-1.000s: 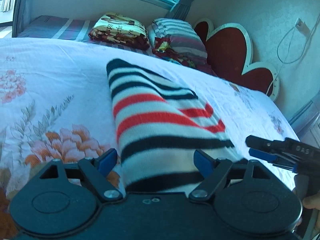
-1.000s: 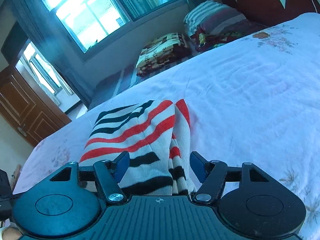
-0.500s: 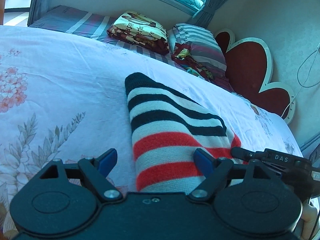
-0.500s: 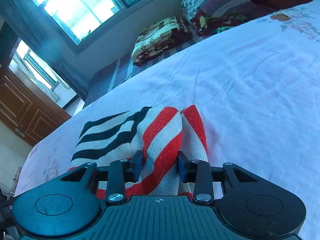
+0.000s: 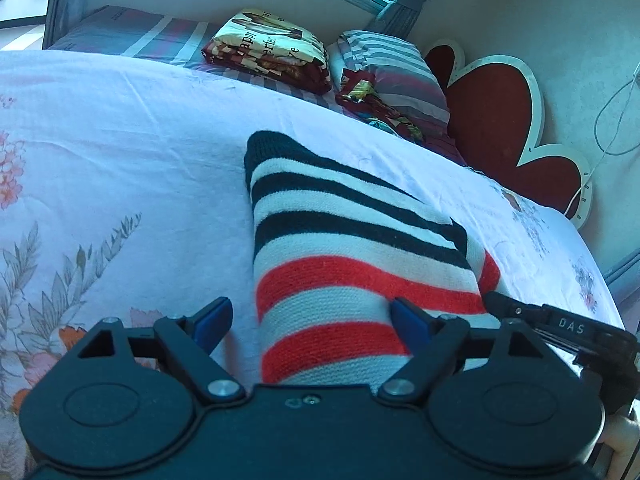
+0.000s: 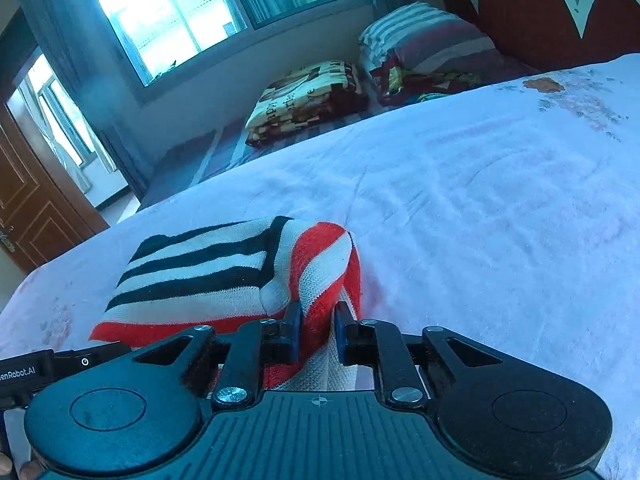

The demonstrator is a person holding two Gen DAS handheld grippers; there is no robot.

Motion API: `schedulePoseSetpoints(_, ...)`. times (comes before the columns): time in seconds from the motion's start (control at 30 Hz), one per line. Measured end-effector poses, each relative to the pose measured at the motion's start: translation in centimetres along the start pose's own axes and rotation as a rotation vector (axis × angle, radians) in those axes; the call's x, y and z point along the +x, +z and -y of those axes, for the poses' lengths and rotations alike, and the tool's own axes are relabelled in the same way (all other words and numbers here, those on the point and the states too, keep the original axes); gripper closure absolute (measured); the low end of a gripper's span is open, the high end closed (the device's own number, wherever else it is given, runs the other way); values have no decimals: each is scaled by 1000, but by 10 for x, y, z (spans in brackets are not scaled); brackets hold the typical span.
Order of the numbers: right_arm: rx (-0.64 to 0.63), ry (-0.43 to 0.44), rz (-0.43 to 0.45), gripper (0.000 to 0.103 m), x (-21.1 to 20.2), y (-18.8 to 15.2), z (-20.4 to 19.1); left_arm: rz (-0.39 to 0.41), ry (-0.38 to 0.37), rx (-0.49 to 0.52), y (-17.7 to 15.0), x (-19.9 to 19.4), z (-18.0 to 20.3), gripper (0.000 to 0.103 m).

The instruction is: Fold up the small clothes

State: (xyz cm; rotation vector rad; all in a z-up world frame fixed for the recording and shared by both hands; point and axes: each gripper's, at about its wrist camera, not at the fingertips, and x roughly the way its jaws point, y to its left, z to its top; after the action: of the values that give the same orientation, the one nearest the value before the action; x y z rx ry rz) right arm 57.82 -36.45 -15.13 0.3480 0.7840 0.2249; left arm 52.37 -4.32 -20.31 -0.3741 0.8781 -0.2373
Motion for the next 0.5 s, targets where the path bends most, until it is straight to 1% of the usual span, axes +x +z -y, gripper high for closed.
schedulePoseSetpoints(0.07, -7, 4, 26, 83, -6, 7, -4, 14, -4, -9, 4, -5, 0, 20)
schedulePoseSetpoints(0.17, -43, 4, 48, 83, -7, 19, -17, 47, -11, -27, 10, -10, 2, 20)
schedulePoseSetpoints(0.23, -71, 0, 65, 83, -2, 28, -28, 46, -8, -26, 15, -6, 4, 20)
schedulePoseSetpoints(0.37, -108, 6, 48, 83, 16, 34, -46, 40, 17, -42, 23, 8, 2, 20)
schedulePoseSetpoints(0.5, -138, -20, 4, 83, 43, 30, -52, 9, 25, -73, 29, 24, -3, 20)
